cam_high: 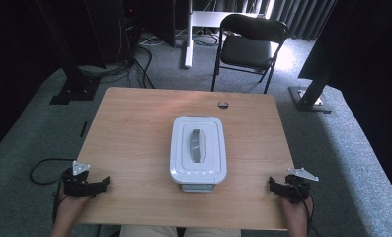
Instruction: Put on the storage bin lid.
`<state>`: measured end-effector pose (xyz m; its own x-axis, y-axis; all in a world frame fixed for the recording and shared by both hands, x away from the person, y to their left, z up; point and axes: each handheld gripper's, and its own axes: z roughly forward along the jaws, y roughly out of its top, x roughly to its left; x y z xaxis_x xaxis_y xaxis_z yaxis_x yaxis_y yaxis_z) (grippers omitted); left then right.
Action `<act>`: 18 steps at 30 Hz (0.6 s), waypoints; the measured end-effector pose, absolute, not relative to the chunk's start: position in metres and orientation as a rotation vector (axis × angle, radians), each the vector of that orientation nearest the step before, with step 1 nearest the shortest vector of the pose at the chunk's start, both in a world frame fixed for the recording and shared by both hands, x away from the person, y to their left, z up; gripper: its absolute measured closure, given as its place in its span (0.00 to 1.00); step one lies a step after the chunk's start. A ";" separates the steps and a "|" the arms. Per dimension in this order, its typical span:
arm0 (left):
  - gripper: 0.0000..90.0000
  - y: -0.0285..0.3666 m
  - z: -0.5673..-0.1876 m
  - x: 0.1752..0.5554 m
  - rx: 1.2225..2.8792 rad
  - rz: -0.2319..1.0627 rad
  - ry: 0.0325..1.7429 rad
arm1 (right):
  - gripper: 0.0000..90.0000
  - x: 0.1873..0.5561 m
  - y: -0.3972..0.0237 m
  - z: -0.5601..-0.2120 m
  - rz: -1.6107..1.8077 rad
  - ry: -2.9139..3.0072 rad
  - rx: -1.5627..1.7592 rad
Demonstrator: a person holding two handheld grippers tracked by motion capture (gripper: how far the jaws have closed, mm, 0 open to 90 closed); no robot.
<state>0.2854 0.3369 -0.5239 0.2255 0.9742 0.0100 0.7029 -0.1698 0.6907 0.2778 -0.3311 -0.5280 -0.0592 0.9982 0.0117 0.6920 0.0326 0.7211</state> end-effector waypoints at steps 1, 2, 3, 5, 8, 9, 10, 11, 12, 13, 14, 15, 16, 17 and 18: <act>0.03 0.337 -0.524 0.287 1.943 0.630 1.542 | 0.13 0.279 -0.331 -0.528 0.785 1.812 1.703; 0.03 0.337 -0.524 0.288 1.941 0.631 1.544 | 0.13 0.280 -0.331 -0.528 0.787 1.816 1.700; 0.03 0.337 -0.524 0.289 1.938 0.629 1.546 | 0.13 0.282 -0.332 -0.528 0.788 1.818 1.699; 0.03 0.337 -0.524 0.290 1.943 0.629 1.544 | 0.13 0.285 -0.333 -0.528 0.790 1.823 1.695; 0.03 0.337 -0.524 0.290 1.942 0.631 1.544 | 0.13 0.288 -0.333 -0.528 0.787 1.818 1.699; 0.03 0.337 -0.524 0.290 1.943 0.631 1.545 | 0.13 0.288 -0.333 -0.528 0.787 1.818 1.699; 0.03 0.337 -0.524 0.290 1.943 0.631 1.545 | 0.13 0.288 -0.333 -0.528 0.786 1.818 1.699; 0.03 0.337 -0.524 0.290 1.942 0.630 1.544 | 0.13 0.288 -0.333 -0.528 0.787 1.818 1.699; 0.03 0.337 -0.524 0.290 1.943 0.631 1.545 | 0.13 0.288 -0.333 -0.528 0.787 1.818 1.699; 0.03 0.337 -0.524 0.290 1.943 0.631 1.545 | 0.13 0.288 -0.333 -0.528 0.787 1.818 1.699; 0.03 0.337 -0.524 0.290 1.943 0.630 1.546 | 0.13 0.288 -0.333 -0.528 0.787 1.818 1.700; 0.03 0.337 -0.524 0.290 1.942 0.630 1.547 | 0.13 0.288 -0.333 -0.528 0.787 1.817 1.700; 0.03 0.337 -0.524 0.290 1.941 0.631 1.547 | 0.13 0.288 -0.333 -0.528 0.786 1.817 1.700; 0.03 0.337 -0.524 0.289 1.938 0.631 1.547 | 0.13 0.289 -0.333 -0.528 0.786 1.817 1.701; 0.03 0.337 -0.524 0.289 1.937 0.630 1.547 | 0.13 0.288 -0.333 -0.528 0.786 1.817 1.701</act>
<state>0.2894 0.3370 -0.5239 0.2176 0.9760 0.0092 0.7046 -0.1636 0.6905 0.2885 -0.3328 -0.5280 -0.0712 0.9974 0.0128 0.6919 0.0402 0.7209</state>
